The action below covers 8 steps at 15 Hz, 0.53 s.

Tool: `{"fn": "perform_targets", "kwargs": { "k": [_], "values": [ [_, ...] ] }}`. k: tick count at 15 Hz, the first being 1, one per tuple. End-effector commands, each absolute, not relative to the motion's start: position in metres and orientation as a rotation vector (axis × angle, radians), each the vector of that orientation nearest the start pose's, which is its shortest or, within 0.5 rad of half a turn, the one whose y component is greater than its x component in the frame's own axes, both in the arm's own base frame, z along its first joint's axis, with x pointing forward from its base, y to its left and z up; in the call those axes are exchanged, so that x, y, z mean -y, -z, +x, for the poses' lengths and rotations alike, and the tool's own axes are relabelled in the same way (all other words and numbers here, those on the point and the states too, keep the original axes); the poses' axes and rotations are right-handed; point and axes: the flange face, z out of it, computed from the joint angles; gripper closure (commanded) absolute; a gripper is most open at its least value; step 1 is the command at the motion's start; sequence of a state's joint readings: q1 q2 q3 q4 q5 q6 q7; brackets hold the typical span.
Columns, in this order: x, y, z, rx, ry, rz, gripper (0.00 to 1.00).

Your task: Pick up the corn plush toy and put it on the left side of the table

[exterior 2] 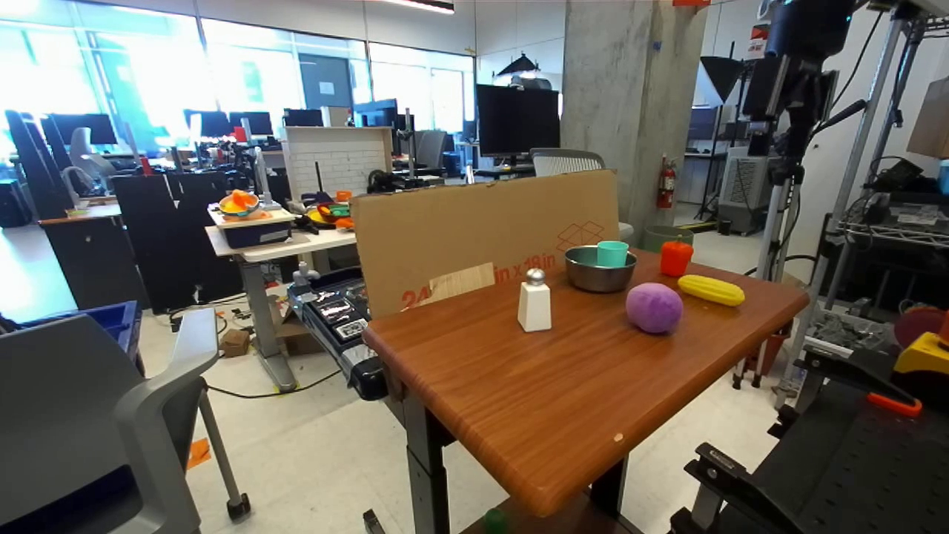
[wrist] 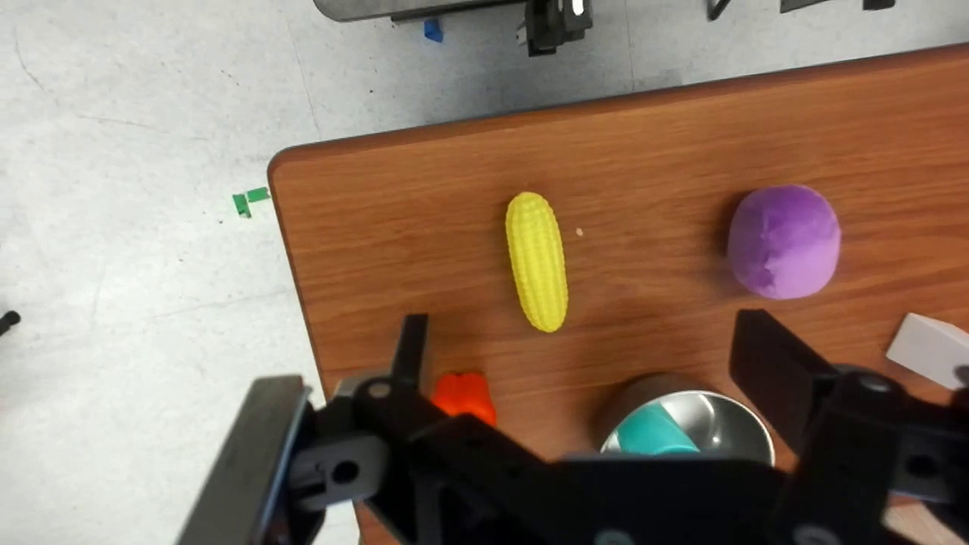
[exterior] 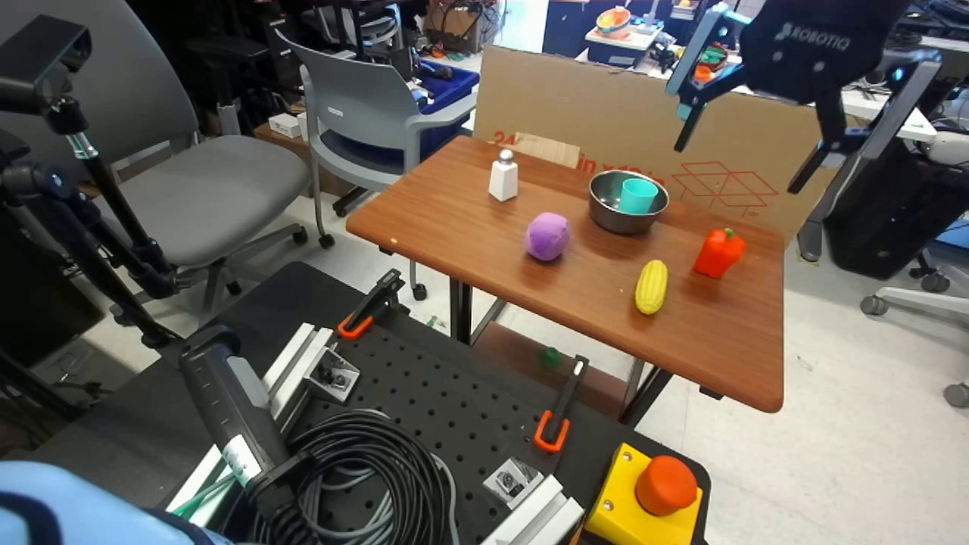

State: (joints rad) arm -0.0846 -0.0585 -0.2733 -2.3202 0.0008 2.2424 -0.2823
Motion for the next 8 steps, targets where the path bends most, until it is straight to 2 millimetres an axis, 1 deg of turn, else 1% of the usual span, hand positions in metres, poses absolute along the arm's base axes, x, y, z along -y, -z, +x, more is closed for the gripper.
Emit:
{"fn": "perform_targets", "kwargs": {
  "k": [1,8],
  "values": [
    [0.173,-0.326,0.475,-0.11,-0.057,-3.142,0.0],
    [0.171,-0.26,0.486,-0.105,-0.11,-3.189,0.0]
  ]
}}
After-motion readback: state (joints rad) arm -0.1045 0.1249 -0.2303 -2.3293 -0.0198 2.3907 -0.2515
